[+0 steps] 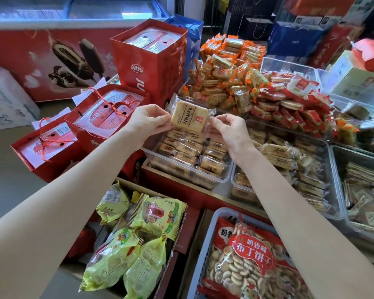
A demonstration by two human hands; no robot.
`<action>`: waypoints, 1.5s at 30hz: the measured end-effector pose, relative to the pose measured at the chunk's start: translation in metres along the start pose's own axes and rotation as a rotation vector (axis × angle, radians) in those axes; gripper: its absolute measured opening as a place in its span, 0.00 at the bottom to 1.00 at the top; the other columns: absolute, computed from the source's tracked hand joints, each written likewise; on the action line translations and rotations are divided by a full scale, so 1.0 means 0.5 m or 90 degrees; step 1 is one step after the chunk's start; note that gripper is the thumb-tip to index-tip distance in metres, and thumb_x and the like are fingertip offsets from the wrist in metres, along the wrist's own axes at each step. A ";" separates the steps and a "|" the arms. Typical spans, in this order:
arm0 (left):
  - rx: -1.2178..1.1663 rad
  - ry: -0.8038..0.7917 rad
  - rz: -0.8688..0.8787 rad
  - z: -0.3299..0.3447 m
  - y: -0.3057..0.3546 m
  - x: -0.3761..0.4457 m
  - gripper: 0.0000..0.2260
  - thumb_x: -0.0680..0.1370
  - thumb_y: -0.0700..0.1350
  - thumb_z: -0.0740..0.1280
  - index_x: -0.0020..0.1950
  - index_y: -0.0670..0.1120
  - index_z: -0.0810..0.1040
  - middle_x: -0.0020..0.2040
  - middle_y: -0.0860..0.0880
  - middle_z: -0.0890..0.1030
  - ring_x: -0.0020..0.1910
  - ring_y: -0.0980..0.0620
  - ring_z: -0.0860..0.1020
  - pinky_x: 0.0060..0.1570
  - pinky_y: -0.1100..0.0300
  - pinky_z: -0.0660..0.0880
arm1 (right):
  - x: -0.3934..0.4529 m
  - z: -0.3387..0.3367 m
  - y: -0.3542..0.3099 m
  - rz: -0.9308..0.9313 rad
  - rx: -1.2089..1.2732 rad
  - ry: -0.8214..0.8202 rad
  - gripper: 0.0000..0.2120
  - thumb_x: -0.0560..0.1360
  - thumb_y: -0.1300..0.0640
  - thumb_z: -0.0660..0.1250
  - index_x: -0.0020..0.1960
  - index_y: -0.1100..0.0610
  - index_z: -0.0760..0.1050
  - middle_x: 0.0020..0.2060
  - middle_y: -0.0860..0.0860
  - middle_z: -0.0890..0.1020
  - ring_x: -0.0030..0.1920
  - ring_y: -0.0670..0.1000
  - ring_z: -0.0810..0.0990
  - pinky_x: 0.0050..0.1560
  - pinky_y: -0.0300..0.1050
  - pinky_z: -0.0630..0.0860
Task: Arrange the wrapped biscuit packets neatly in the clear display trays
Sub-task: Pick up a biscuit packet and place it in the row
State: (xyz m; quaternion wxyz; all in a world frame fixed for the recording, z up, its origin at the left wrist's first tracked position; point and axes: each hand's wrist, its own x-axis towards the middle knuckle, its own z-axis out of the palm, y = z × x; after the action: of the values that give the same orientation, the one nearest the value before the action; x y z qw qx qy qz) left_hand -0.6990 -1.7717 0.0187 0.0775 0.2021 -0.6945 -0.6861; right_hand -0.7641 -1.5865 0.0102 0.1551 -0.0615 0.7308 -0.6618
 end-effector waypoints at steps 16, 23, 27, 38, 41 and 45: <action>0.000 0.049 0.011 -0.033 -0.022 0.008 0.07 0.77 0.32 0.64 0.40 0.39 0.75 0.42 0.42 0.79 0.43 0.50 0.80 0.44 0.64 0.80 | 0.007 0.023 0.021 0.160 0.251 -0.109 0.03 0.75 0.68 0.65 0.44 0.62 0.75 0.30 0.53 0.83 0.30 0.47 0.82 0.31 0.36 0.77; 0.092 0.032 0.032 -0.046 -0.049 0.013 0.09 0.78 0.32 0.63 0.39 0.42 0.74 0.40 0.46 0.78 0.42 0.54 0.79 0.43 0.66 0.79 | 0.021 0.023 0.040 0.124 0.090 -0.129 0.11 0.74 0.59 0.70 0.53 0.63 0.75 0.42 0.55 0.82 0.42 0.50 0.82 0.43 0.41 0.82; 0.115 0.005 0.031 -0.023 -0.072 0.016 0.10 0.78 0.32 0.63 0.39 0.43 0.75 0.39 0.47 0.79 0.42 0.53 0.80 0.45 0.64 0.80 | 0.037 0.026 0.045 0.118 0.141 -0.064 0.02 0.75 0.62 0.68 0.44 0.61 0.77 0.38 0.53 0.83 0.40 0.49 0.82 0.41 0.40 0.80; 0.114 0.102 -0.023 -0.016 -0.101 0.065 0.09 0.76 0.33 0.66 0.38 0.43 0.77 0.41 0.45 0.80 0.45 0.49 0.81 0.48 0.59 0.80 | 0.054 0.024 0.076 0.123 0.197 -0.090 0.07 0.72 0.70 0.69 0.48 0.62 0.78 0.42 0.57 0.83 0.41 0.51 0.84 0.46 0.41 0.81; 0.122 0.070 -0.008 -0.004 -0.108 0.076 0.08 0.76 0.33 0.67 0.38 0.44 0.77 0.41 0.45 0.80 0.45 0.49 0.81 0.50 0.56 0.79 | 0.069 0.027 0.092 0.138 0.152 -0.006 0.07 0.72 0.71 0.68 0.44 0.60 0.79 0.42 0.57 0.84 0.43 0.54 0.85 0.49 0.45 0.81; 0.198 0.031 0.014 0.006 -0.124 0.087 0.08 0.74 0.36 0.69 0.40 0.48 0.80 0.43 0.46 0.83 0.46 0.50 0.82 0.54 0.53 0.78 | 0.108 0.015 0.102 0.126 -0.014 0.115 0.07 0.73 0.69 0.67 0.44 0.58 0.80 0.43 0.55 0.84 0.42 0.52 0.84 0.44 0.43 0.81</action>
State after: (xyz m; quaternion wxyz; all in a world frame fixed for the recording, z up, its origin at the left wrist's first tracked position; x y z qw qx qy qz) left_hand -0.7291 -1.7843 -0.0500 0.0699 0.2208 -0.7925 -0.5642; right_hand -0.8067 -1.6034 -0.0487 0.1523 0.0691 0.7513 -0.6384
